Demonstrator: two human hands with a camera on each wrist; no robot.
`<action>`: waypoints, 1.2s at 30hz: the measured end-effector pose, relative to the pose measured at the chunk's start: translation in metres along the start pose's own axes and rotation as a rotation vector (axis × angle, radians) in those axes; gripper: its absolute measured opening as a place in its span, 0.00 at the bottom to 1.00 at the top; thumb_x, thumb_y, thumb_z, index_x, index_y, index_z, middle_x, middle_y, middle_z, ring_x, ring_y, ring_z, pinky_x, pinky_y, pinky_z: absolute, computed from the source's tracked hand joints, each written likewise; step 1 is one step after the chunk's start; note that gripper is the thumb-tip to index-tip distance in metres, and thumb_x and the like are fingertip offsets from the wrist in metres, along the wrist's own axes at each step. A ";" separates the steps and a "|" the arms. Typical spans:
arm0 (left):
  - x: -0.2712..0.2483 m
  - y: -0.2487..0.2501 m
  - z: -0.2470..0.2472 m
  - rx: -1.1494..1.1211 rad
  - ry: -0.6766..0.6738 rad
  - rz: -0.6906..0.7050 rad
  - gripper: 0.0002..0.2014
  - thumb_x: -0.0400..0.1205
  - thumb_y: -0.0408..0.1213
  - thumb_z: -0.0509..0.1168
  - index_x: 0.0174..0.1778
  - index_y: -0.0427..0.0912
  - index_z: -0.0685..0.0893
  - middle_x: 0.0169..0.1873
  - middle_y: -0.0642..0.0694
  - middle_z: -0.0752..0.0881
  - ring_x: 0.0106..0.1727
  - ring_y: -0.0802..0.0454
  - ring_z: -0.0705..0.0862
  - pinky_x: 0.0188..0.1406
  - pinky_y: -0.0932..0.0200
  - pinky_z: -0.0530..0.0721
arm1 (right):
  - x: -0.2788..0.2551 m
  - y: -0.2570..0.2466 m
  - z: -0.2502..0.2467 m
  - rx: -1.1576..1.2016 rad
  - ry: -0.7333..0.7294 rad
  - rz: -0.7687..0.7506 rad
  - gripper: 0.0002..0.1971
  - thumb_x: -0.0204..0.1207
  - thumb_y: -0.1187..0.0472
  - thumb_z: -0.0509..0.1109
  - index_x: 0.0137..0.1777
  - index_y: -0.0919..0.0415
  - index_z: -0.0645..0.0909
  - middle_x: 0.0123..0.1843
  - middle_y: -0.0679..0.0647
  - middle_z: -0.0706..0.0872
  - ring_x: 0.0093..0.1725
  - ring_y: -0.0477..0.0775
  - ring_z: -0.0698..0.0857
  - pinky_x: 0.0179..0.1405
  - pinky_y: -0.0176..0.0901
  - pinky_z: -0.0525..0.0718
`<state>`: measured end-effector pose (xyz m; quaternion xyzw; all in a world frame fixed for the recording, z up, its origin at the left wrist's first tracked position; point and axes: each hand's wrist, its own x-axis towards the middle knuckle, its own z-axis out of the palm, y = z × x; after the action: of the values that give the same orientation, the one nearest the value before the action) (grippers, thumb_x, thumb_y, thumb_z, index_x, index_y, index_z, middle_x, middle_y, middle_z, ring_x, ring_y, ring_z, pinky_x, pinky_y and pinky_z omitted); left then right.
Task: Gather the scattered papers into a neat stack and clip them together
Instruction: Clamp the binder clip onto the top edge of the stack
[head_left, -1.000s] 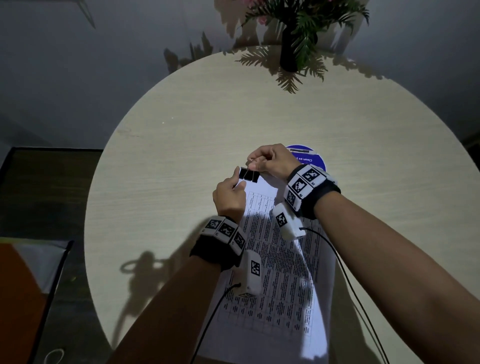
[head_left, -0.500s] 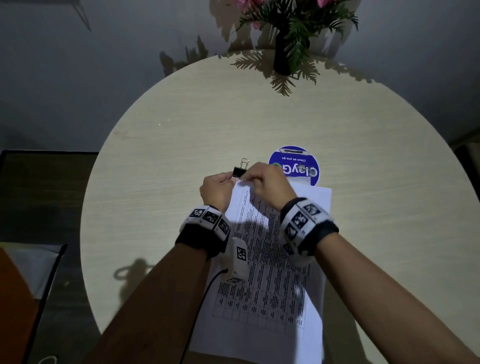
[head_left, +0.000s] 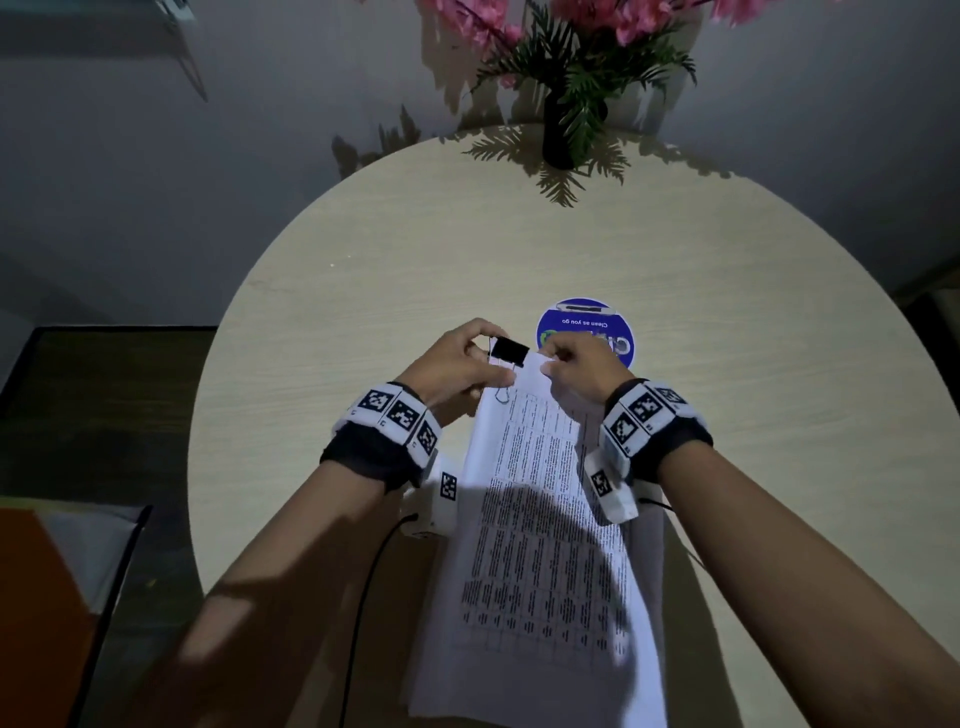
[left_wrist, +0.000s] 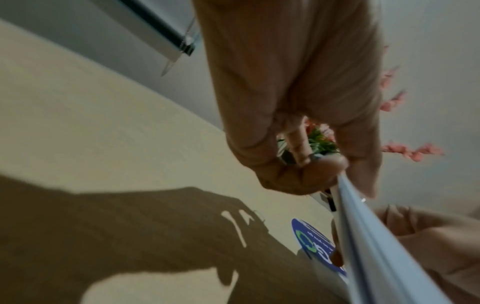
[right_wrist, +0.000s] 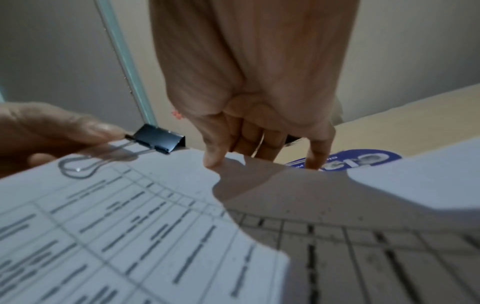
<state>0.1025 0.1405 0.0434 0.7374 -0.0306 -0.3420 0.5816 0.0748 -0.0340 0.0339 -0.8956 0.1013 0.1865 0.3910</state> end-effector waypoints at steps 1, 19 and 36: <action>-0.001 0.004 0.000 0.068 -0.037 -0.038 0.16 0.72 0.22 0.71 0.50 0.42 0.78 0.13 0.55 0.77 0.11 0.64 0.72 0.14 0.71 0.73 | -0.003 0.001 -0.001 0.039 0.023 -0.021 0.10 0.75 0.70 0.65 0.34 0.60 0.73 0.35 0.55 0.76 0.41 0.53 0.74 0.38 0.41 0.69; -0.024 -0.016 0.069 -0.246 0.389 -0.104 0.18 0.86 0.34 0.55 0.68 0.28 0.77 0.69 0.19 0.71 0.71 0.21 0.63 0.69 0.35 0.63 | -0.052 0.092 -0.037 0.542 0.386 0.448 0.19 0.79 0.50 0.63 0.30 0.59 0.69 0.22 0.51 0.77 0.21 0.48 0.76 0.34 0.41 0.70; 0.123 0.040 0.025 0.028 0.499 -0.088 0.10 0.83 0.29 0.50 0.53 0.40 0.76 0.31 0.45 0.75 0.25 0.49 0.70 0.23 0.62 0.68 | 0.102 0.068 -0.106 0.563 0.512 0.316 0.15 0.80 0.71 0.55 0.31 0.62 0.68 0.27 0.55 0.64 0.24 0.54 0.62 0.22 0.43 0.59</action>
<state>0.1976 0.0523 0.0187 0.8076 0.1413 -0.1742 0.5455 0.1728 -0.1614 0.0129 -0.7444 0.3788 -0.0196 0.5496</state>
